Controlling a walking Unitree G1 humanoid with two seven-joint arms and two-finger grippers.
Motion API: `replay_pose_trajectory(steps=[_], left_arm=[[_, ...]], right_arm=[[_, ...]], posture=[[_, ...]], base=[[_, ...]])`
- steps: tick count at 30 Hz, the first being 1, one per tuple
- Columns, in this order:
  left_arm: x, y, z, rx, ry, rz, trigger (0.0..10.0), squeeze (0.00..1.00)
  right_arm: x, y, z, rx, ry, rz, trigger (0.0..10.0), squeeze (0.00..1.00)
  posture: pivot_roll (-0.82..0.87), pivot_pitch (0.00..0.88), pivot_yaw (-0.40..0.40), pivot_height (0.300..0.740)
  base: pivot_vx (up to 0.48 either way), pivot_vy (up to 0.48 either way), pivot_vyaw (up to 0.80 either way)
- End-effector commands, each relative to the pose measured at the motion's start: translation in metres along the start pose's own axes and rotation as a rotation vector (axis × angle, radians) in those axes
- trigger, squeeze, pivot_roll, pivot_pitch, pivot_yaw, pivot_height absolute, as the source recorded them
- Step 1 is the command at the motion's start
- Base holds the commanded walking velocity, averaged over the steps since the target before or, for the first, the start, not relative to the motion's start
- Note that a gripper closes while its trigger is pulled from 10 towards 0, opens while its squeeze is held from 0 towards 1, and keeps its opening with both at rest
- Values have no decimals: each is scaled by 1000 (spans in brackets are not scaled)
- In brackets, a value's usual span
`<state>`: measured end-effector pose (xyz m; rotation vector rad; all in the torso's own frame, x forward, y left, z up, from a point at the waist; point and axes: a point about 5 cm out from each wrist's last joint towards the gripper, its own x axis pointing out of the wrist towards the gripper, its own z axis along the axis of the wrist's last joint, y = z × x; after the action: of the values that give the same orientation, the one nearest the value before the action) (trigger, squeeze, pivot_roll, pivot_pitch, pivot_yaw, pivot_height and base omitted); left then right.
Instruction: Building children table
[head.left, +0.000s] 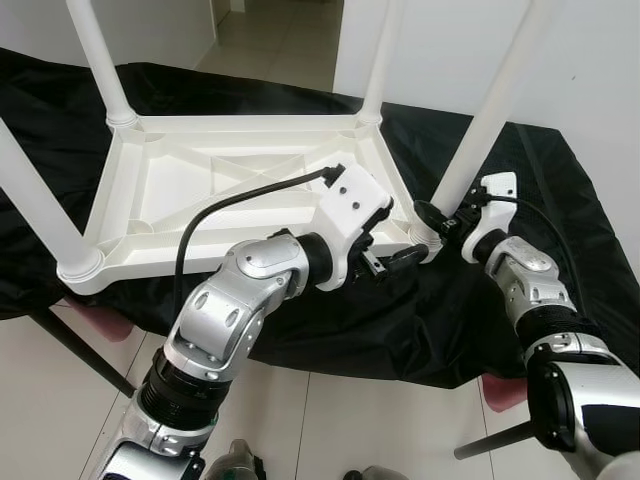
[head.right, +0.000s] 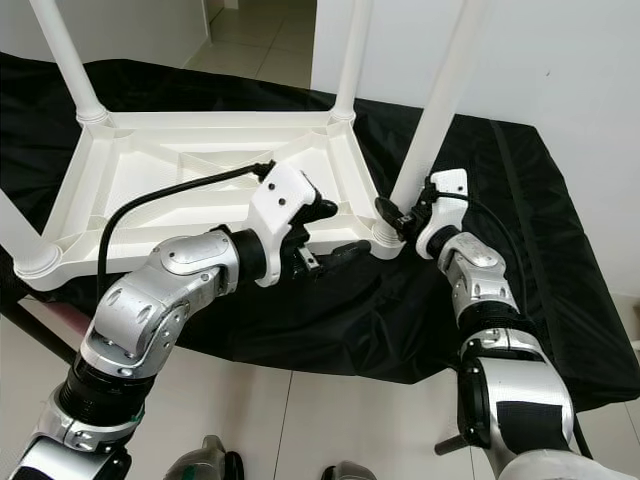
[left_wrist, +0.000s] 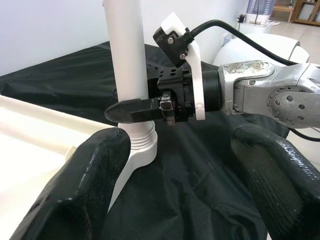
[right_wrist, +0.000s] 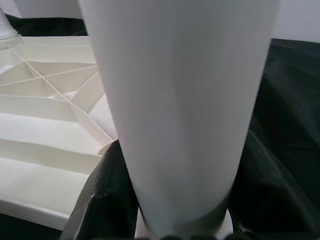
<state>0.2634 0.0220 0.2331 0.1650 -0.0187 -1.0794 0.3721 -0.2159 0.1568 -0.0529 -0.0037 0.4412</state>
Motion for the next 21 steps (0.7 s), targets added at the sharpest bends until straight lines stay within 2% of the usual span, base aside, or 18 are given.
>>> replay_pose_trajectory(steps=[1, 2, 14, 15, 21], left_arm=[[0, 2, 3, 17, 0, 45, 10000, 0], [0, 2, 3, 17, 0, 45, 10000, 0], [0, 0, 2, 16, 3, 39, 10000, 0], [1, -1, 1, 15, 4, 38, 10000, 0], [1, -2, 0, 11, 4, 34, 10000, 0]], right_arm=[[-4, 3, -16, 61, 46, -7, 8824, 0], [-3, 3, -17, 68, 39, -23, 10000, 0], [1, 5, -13, 64, -1, -203, 10000, 0], [3, 9, -12, 49, -12, -263, 10000, 0], [5, 20, -11, 65, -33, -363, 10000, 0]], posture=[[73, 12, -38, 740], [74, 14, -36, 740], [69, 16, -36, 740], [69, 16, -39, 740], [69, 15, -43, 740]], base=[[0, 0, 0], [0, 0, 0], [0, 0, 0], [0, 0, 0], [0, 0, 0]])
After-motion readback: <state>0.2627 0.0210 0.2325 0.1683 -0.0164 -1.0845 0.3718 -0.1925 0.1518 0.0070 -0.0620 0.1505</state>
